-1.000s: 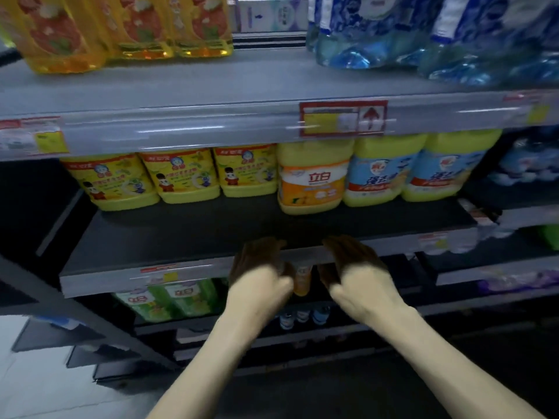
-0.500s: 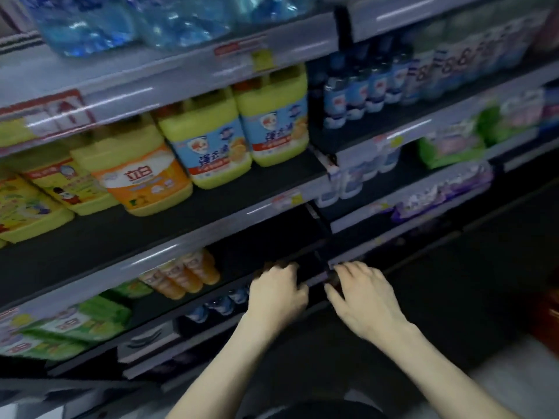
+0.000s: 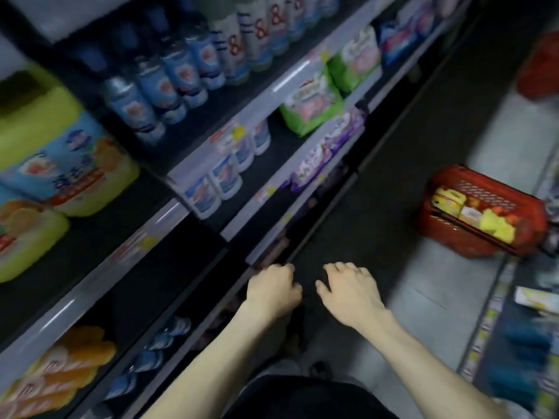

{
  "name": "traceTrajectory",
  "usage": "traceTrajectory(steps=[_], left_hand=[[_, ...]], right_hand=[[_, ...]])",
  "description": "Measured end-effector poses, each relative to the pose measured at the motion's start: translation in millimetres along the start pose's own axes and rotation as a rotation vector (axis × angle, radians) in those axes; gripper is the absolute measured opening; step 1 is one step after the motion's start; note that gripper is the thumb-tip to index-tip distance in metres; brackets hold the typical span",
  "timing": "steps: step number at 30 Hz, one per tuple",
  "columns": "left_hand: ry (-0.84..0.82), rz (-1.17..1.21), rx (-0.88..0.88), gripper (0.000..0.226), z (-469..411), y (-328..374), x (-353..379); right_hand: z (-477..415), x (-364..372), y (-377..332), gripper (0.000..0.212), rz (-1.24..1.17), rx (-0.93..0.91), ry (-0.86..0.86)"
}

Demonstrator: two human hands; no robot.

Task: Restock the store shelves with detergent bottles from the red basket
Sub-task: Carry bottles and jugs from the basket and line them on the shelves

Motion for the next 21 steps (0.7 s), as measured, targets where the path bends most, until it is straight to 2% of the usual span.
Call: traceTrajectory(steps=[7, 14, 21], left_hand=[[-0.099, -0.102, 0.254, 0.042, -87.7, 77.1, -7.8], [-0.210, -0.203, 0.405, 0.035, -139.4, 125.4, -3.6], [-0.280, -0.320, 0.525, 0.042, -180.6, 195.4, 3.5]], right_hand=[[-32.8, -8.9, 77.1, 0.053, -0.083, 0.287, -0.054], [-36.4, -11.1, 133.9, 0.050, -0.170, 0.517, -0.077], [-44.0, -2.1, 196.8, 0.048, -0.302, 0.660, -0.102]])
Point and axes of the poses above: each hand's wrist, its own z-axis away from the middle knuckle, its own x-axis out of the palm, y = z × x, the point moved 7 cm from there along -z, towards the middle knuckle, and after that the axes turned 4 degrees about -z, right-handed, at the moved point
